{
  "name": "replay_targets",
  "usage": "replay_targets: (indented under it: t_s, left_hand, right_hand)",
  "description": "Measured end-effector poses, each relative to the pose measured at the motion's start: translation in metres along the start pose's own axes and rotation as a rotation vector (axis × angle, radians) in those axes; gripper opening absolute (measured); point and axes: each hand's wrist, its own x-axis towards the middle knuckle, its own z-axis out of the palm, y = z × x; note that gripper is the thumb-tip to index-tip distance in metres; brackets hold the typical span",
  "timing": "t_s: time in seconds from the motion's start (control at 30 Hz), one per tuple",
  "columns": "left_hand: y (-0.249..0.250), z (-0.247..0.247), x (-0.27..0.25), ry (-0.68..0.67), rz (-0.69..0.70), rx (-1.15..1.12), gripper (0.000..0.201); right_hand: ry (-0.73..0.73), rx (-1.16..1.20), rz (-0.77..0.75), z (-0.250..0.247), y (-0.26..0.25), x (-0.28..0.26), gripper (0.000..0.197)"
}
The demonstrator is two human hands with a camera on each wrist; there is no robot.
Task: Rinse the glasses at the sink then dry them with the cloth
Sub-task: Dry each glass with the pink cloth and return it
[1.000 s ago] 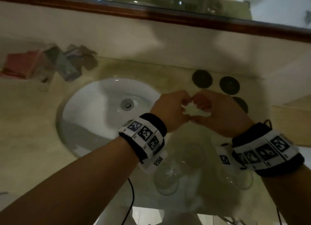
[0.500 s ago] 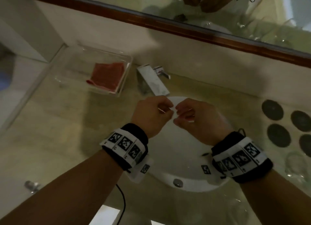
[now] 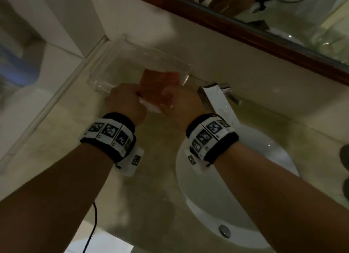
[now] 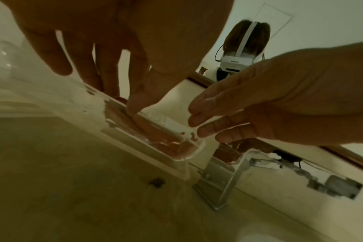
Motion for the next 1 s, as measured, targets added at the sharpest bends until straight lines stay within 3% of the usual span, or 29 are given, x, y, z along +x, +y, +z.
replay_targets:
  t_s: [0.1, 0.3, 0.43, 0.53, 0.6, 0.73, 0.83, 0.9, 1.0]
  left_hand:
    - [-0.012, 0.002, 0.008, 0.003, 0.028, 0.191, 0.05]
    - [-0.02, 0.006, 0.017, 0.094, 0.166, 0.236, 0.031]
    - [-0.014, 0.004, 0.016, 0.156, 0.297, 0.055, 0.02]
    - [0.005, -0.004, 0.009, 0.192, 0.439, -0.112, 0.02]
    - [0.019, -0.013, 0.004, 0.205, 0.523, -0.204, 0.014]
    - [0.047, -0.027, -0.011, 0.189, 0.527, -0.411, 0.012]
    - [0.065, -0.03, -0.03, 0.216, 0.534, -0.544, 0.009]
    - [0.076, -0.027, -0.045, 0.167, 0.556, -0.66, 0.016]
    - [0.093, -0.017, -0.073, -0.019, 0.602, -0.792, 0.041]
  right_hand:
    - [-0.073, -0.112, -0.012, 0.013, -0.002, 0.015, 0.04]
    - [-0.057, -0.19, -0.036, 0.025, 0.005, 0.022, 0.037]
    - [0.005, -0.133, -0.042, 0.025, 0.01, 0.022, 0.038]
    - [0.163, -0.035, -0.046, 0.02, 0.009, 0.018, 0.04]
    - [0.26, 0.036, -0.039, 0.014, 0.007, 0.011, 0.03]
    - [0.348, 0.21, 0.001, -0.012, 0.005, -0.012, 0.004]
    - [0.433, 0.292, -0.018, -0.039, 0.004, -0.043, 0.005]
    - [0.468, 0.364, -0.028, -0.057, 0.006, -0.071, 0.003]
    - [0.488, 0.417, -0.028, -0.082, 0.016, -0.118, 0.009]
